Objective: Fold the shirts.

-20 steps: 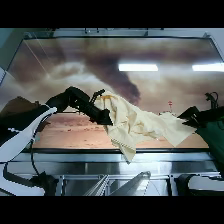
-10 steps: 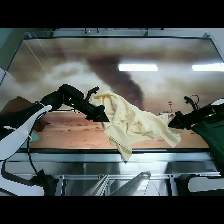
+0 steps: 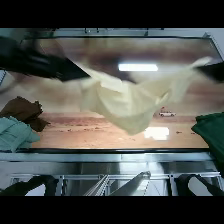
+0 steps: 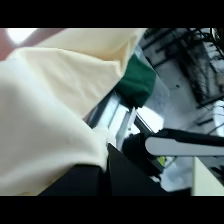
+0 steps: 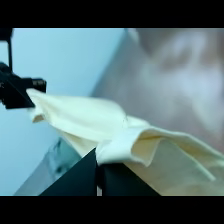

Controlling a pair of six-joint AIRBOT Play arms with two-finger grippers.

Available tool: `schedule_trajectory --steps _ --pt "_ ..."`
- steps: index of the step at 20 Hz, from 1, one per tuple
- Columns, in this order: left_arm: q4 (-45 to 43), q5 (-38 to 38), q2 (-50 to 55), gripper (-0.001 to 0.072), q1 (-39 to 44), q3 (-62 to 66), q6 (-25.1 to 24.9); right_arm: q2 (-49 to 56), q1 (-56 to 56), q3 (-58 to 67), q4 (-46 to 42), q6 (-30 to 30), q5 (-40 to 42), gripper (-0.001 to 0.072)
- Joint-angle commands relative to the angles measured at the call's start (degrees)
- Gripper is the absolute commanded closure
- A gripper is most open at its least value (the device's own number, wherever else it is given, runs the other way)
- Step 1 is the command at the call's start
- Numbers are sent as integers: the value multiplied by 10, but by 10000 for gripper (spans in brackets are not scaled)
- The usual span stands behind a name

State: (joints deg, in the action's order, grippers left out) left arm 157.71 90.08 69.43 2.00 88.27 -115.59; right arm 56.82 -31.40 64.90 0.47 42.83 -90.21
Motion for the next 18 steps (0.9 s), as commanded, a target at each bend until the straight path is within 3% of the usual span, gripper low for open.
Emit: schedule_trajectory --steps 1,3,6,9,14,16,18 --pt "12 5 -129 680 -103 145 4 -187 -106 71 163 -56 137 695" --pt "11 5 -177 680 -187 196 3 -270 -158 76 124 -56 240 695" --pt "9 12 -228 680 -316 214 3 -341 -171 75 54 -61 301 695" --pt "8 -13 -255 679 -357 152 0 -349 -171 76 52 -108 349 695" --pt "8 -16 -197 678 -287 -69 5 -176 -126 66 45 -45 182 694" --pt "8 -23 -144 677 -223 -173 -4 -79 -19 48 -14 -45 168 694" --pt "3 -71 -73 674 -158 -271 -28 36 107 38 -127 -37 209 694"
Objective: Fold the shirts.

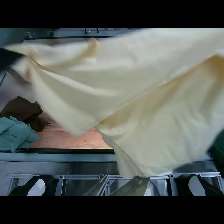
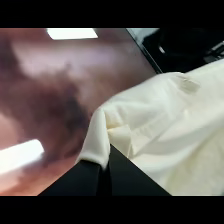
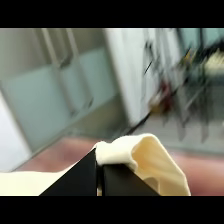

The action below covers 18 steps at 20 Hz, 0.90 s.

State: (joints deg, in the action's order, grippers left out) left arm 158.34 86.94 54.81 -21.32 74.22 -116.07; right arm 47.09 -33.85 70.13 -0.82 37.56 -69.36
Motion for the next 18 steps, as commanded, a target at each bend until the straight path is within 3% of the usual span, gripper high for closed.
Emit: schedule_trajectory --steps 1,2,3,5,6,7,13,17,18 --pt "-14 -85 118 674 104 -173 -24 203 191 -14 -162 27 47 694" --pt "-15 -132 163 673 124 -205 -24 270 234 -14 -185 30 94 694" --pt "-12 -174 216 588 139 -227 -28 344 270 -12 -184 30 143 694" --pt "-5 -200 316 122 142 -229 -28 473 302 12 -165 38 172 674" --pt "-2 -181 360 -13 136 -210 -28 525 303 35 -160 60 146 528" --pt "-2 -144 396 -2 125 -180 -28 563 297 58 -161 88 110 482" --pt "-26 -2 438 -2 71 -14 -16 545 170 70 -164 151 -26 481" --pt "-82 45 404 -2 63 -24 7 491 100 14 -300 216 -51 480" --pt "-90 39 391 -2 63 -46 6 482 89 -9 -340 234 -45 416"
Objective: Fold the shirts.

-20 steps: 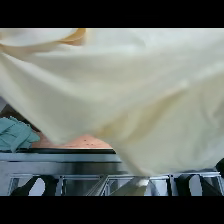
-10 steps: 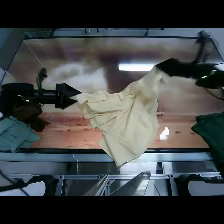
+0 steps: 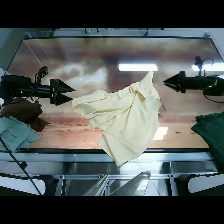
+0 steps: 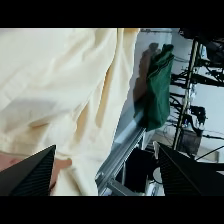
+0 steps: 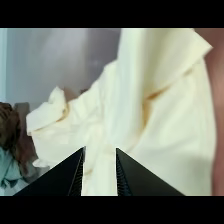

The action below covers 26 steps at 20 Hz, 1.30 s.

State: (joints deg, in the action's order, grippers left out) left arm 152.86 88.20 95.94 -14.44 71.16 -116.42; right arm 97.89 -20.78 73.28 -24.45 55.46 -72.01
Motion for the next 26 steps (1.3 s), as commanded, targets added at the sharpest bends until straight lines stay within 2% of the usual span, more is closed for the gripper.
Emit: schedule_trajectory --steps 1,2,7,10,14,16,18,21,23,25,26 --pt "-39 17 -33 -2 -6 -43 10 -30 -47 -64 -138 72 -13 253" --pt "-43 12 -41 -2 -6 -68 10 -29 -48 -88 -159 75 -6 205" --pt "-44 -1 -60 -2 -1 -171 9 0 -10 -133 -159 76 58 220" --pt "-43 -25 -61 -2 14 -212 9 14 32 -133 -115 76 99 220" --pt "-43 -103 -61 -2 61 -239 9 21 86 -133 -62 76 161 222" --pt "-42 -163 -61 -1 94 -238 11 29 107 -127 -49 76 165 379" --pt "-42 -220 -56 -1 125 -238 26 35 123 -123 -47 76 165 378" --pt "-42 -258 -18 -1 158 -223 40 36 135 -123 -40 76 162 379" --pt "-27 -256 17 141 170 -188 41 36 138 -122 -37 76 160 379" --pt "-13 -257 44 158 183 -148 42 36 140 -122 -37 76 157 379" --pt "-14 -252 56 160 189 -129 43 36 139 -122 -37 76 151 403"
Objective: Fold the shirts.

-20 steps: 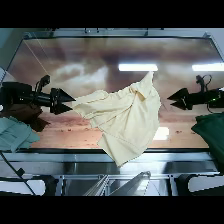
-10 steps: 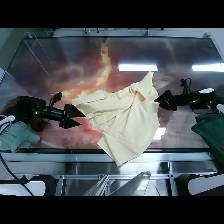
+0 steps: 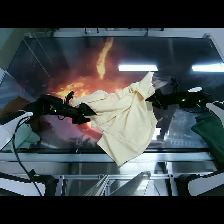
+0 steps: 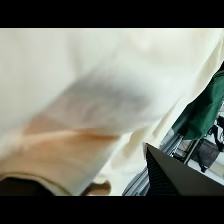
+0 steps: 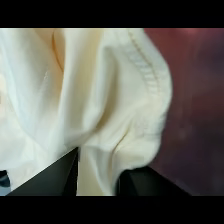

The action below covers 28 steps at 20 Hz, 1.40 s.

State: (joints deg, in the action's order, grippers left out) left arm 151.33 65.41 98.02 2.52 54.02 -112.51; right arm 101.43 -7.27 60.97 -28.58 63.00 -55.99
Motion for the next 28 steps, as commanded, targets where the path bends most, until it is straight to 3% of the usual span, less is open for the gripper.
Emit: schedule_trajectory --steps 1,2,3,9,13,15,20,23,26,28 --pt "2 -13 45 319 25 58 9 0 4 1 4 0 -17 524" --pt "2 5 51 607 28 70 8 0 4 1 4 0 -26 580" --pt "2 22 53 682 29 81 3 0 3 1 4 -1 -36 698" --pt "2 137 -41 682 6 91 0 -71 -30 4 4 -30 -81 695" --pt "2 232 -146 682 -38 91 2 -172 -109 4 3 0 -80 697" --pt "3 263 -193 682 -65 91 27 -206 -160 4 8 0 -102 697" --pt "122 335 -344 682 -134 94 33 -366 -253 4 212 -106 -251 696" --pt "123 339 -445 681 -177 153 31 -519 -289 9 297 -151 -194 697" --pt "94 309 -502 675 -223 218 19 -608 -337 46 255 -149 -110 698" --pt "70 312 -509 675 -237 235 19 -612 -358 69 205 -118 -108 697"
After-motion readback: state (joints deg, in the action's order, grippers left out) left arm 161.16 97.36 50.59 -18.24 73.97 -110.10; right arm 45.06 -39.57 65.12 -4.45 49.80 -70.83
